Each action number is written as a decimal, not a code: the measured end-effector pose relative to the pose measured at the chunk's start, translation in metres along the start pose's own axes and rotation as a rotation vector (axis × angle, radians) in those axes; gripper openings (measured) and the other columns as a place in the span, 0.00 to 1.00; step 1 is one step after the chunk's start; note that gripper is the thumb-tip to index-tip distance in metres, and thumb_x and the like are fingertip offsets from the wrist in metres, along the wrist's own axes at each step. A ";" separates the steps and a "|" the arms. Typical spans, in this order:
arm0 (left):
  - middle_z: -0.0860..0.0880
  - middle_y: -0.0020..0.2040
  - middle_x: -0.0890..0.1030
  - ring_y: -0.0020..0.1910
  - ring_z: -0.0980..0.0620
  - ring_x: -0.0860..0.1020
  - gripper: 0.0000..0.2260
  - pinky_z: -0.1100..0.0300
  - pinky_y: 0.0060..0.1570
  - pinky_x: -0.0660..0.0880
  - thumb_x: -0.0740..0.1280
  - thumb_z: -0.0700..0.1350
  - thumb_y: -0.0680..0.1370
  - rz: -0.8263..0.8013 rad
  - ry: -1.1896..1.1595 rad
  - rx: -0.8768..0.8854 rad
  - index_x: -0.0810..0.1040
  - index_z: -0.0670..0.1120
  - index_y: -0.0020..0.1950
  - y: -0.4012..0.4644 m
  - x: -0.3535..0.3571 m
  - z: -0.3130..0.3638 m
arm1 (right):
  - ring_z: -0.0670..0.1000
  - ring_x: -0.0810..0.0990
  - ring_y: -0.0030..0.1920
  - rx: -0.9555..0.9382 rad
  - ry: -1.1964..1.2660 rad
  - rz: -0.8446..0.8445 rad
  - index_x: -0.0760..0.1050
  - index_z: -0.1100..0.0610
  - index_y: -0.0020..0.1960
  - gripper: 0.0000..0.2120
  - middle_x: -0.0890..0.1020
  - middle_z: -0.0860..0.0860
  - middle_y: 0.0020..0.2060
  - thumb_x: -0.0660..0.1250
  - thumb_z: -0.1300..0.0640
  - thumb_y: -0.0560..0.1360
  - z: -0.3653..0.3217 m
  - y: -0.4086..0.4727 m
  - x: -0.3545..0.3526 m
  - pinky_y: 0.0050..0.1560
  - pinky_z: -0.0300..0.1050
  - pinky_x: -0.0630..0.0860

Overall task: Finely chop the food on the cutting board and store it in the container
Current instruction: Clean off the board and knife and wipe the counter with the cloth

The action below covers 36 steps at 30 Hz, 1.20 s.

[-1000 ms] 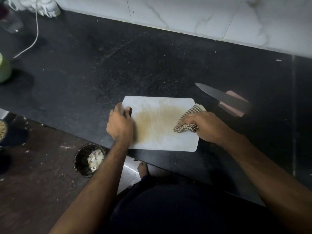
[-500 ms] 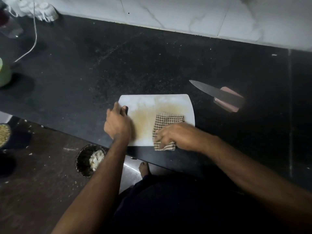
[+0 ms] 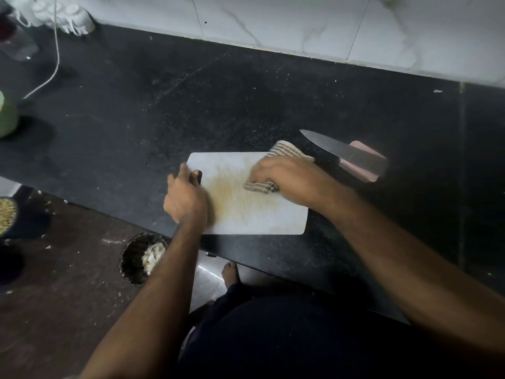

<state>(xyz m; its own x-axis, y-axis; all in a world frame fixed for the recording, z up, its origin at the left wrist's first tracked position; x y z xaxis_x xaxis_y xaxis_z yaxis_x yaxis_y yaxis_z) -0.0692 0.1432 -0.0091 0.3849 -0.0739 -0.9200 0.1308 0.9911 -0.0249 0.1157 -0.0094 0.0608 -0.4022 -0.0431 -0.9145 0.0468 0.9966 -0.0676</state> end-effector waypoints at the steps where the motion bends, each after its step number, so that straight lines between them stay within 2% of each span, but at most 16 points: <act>1: 0.42 0.62 0.77 0.50 0.37 0.81 0.14 0.44 0.47 0.76 0.58 0.52 0.87 -0.003 0.001 -0.004 0.73 0.55 0.72 0.000 0.000 0.000 | 0.48 0.73 0.69 -0.018 0.013 -0.027 0.76 0.44 0.68 0.32 0.76 0.42 0.69 0.65 0.74 0.73 -0.004 0.007 0.012 0.68 0.51 0.72; 4: 0.41 0.61 0.77 0.50 0.37 0.82 0.14 0.44 0.45 0.75 0.58 0.51 0.87 -0.011 0.013 0.002 0.73 0.54 0.72 -0.001 0.001 0.002 | 0.48 0.64 0.76 0.019 0.031 -0.151 0.69 0.44 0.75 0.32 0.67 0.43 0.76 0.64 0.70 0.77 0.006 0.005 0.042 0.75 0.52 0.63; 9: 0.42 0.61 0.76 0.49 0.38 0.81 0.15 0.47 0.41 0.71 0.59 0.50 0.87 -0.011 0.043 -0.002 0.72 0.53 0.73 0.000 0.002 0.003 | 0.44 0.70 0.73 0.082 0.152 -0.331 0.78 0.44 0.67 0.38 0.73 0.41 0.71 0.62 0.78 0.69 0.032 -0.039 0.047 0.75 0.49 0.64; 11: 0.42 0.61 0.76 0.48 0.37 0.82 0.15 0.47 0.41 0.72 0.59 0.50 0.87 -0.012 0.046 0.002 0.72 0.53 0.73 -0.001 0.002 0.003 | 0.45 0.78 0.65 0.097 0.106 -0.448 0.83 0.44 0.61 0.32 0.81 0.43 0.64 0.63 0.75 0.70 0.033 -0.052 0.035 0.67 0.45 0.72; 13: 0.42 0.61 0.77 0.48 0.37 0.82 0.15 0.47 0.41 0.72 0.59 0.50 0.87 -0.007 0.044 -0.001 0.72 0.53 0.73 0.000 0.002 0.002 | 0.47 0.83 0.53 0.132 0.054 -0.512 0.85 0.46 0.54 0.23 0.86 0.45 0.51 0.65 0.70 0.71 0.035 -0.053 0.022 0.54 0.44 0.77; 14: 0.42 0.61 0.77 0.47 0.38 0.82 0.15 0.47 0.41 0.72 0.59 0.50 0.87 -0.003 0.040 0.000 0.72 0.53 0.73 0.000 0.002 0.001 | 0.48 0.83 0.49 0.155 0.046 -0.486 0.85 0.46 0.51 0.18 0.86 0.46 0.46 0.67 0.67 0.72 0.035 -0.048 0.016 0.51 0.46 0.79; 16: 0.42 0.59 0.77 0.47 0.38 0.81 0.15 0.48 0.41 0.71 0.59 0.49 0.87 0.000 0.035 0.002 0.72 0.53 0.73 0.000 0.002 0.001 | 0.49 0.83 0.46 0.193 0.046 -0.319 0.83 0.43 0.51 0.13 0.85 0.45 0.45 0.70 0.60 0.74 0.032 -0.028 0.004 0.49 0.51 0.81; 17: 0.42 0.59 0.77 0.46 0.39 0.81 0.15 0.48 0.40 0.71 0.59 0.49 0.87 0.000 0.035 0.002 0.72 0.53 0.73 0.000 0.002 0.001 | 0.50 0.83 0.47 0.195 0.049 -0.206 0.81 0.42 0.53 0.14 0.84 0.44 0.47 0.70 0.60 0.75 0.027 -0.016 0.000 0.48 0.52 0.81; 20: 0.42 0.58 0.77 0.44 0.39 0.80 0.14 0.48 0.40 0.71 0.58 0.51 0.87 -0.008 0.029 -0.002 0.72 0.54 0.72 0.001 0.004 0.000 | 0.53 0.81 0.57 0.111 0.111 0.071 0.80 0.47 0.62 0.27 0.82 0.46 0.59 0.63 0.72 0.71 0.000 0.024 0.001 0.53 0.53 0.79; 23: 0.42 0.58 0.76 0.46 0.38 0.81 0.14 0.49 0.40 0.70 0.58 0.52 0.86 -0.020 0.019 0.008 0.72 0.54 0.72 0.001 0.004 0.001 | 0.53 0.72 0.72 0.138 0.103 0.153 0.73 0.55 0.73 0.35 0.73 0.53 0.73 0.56 0.79 0.71 -0.016 0.055 0.020 0.72 0.48 0.68; 25: 0.42 0.59 0.76 0.48 0.38 0.81 0.16 0.50 0.41 0.70 0.58 0.52 0.86 -0.031 0.017 0.007 0.71 0.54 0.74 0.001 0.002 0.000 | 0.53 0.64 0.77 0.117 0.102 0.084 0.66 0.57 0.77 0.36 0.67 0.54 0.77 0.54 0.79 0.73 -0.030 0.067 0.041 0.76 0.43 0.57; 28: 0.42 0.59 0.76 0.50 0.37 0.81 0.17 0.49 0.42 0.69 0.57 0.53 0.87 -0.041 0.003 0.011 0.70 0.54 0.75 0.002 0.001 -0.001 | 0.51 0.54 0.80 0.021 0.107 -0.008 0.60 0.55 0.80 0.39 0.60 0.51 0.80 0.56 0.79 0.73 -0.050 0.067 0.067 0.79 0.44 0.49; 30: 0.42 0.59 0.76 0.49 0.37 0.81 0.17 0.49 0.42 0.70 0.57 0.53 0.87 -0.040 0.007 0.010 0.70 0.53 0.75 0.003 0.001 -0.002 | 0.47 0.54 0.80 -0.045 0.148 -0.059 0.64 0.51 0.79 0.39 0.61 0.47 0.79 0.58 0.78 0.73 -0.053 0.056 0.075 0.78 0.45 0.51; 32: 0.42 0.59 0.76 0.49 0.37 0.81 0.17 0.49 0.42 0.70 0.57 0.52 0.87 -0.047 0.015 0.018 0.70 0.54 0.75 0.003 0.003 -0.003 | 0.45 0.58 0.78 -0.109 0.186 -0.164 0.70 0.46 0.74 0.37 0.64 0.42 0.77 0.59 0.77 0.73 -0.051 0.038 0.080 0.77 0.51 0.58; 34: 0.42 0.60 0.76 0.48 0.38 0.81 0.17 0.48 0.41 0.71 0.58 0.50 0.86 -0.038 0.026 0.020 0.69 0.54 0.76 0.004 0.003 -0.003 | 0.40 0.60 0.76 -0.175 0.202 -0.304 0.75 0.46 0.70 0.39 0.67 0.39 0.74 0.60 0.79 0.69 -0.044 0.015 0.082 0.73 0.56 0.67; 36: 0.42 0.61 0.75 0.47 0.38 0.81 0.17 0.48 0.41 0.71 0.58 0.48 0.86 -0.036 0.047 0.025 0.69 0.53 0.76 0.005 0.004 -0.002 | 0.38 0.61 0.75 -0.183 0.227 -0.396 0.78 0.46 0.68 0.41 0.70 0.37 0.72 0.59 0.80 0.65 -0.031 -0.009 0.080 0.68 0.55 0.72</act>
<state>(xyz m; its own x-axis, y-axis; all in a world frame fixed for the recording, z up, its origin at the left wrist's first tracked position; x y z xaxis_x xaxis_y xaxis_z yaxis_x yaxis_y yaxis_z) -0.0686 0.1476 -0.0136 0.3364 -0.1032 -0.9360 0.1665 0.9848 -0.0488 0.0548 -0.0197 0.0011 -0.5466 -0.4248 -0.7217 -0.3033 0.9037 -0.3022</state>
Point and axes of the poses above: each hand's wrist, its own y-axis towards the middle knuckle, its own x-axis out of the palm, z = x × y, the point moved 9 cm from there along y, towards the middle knuckle
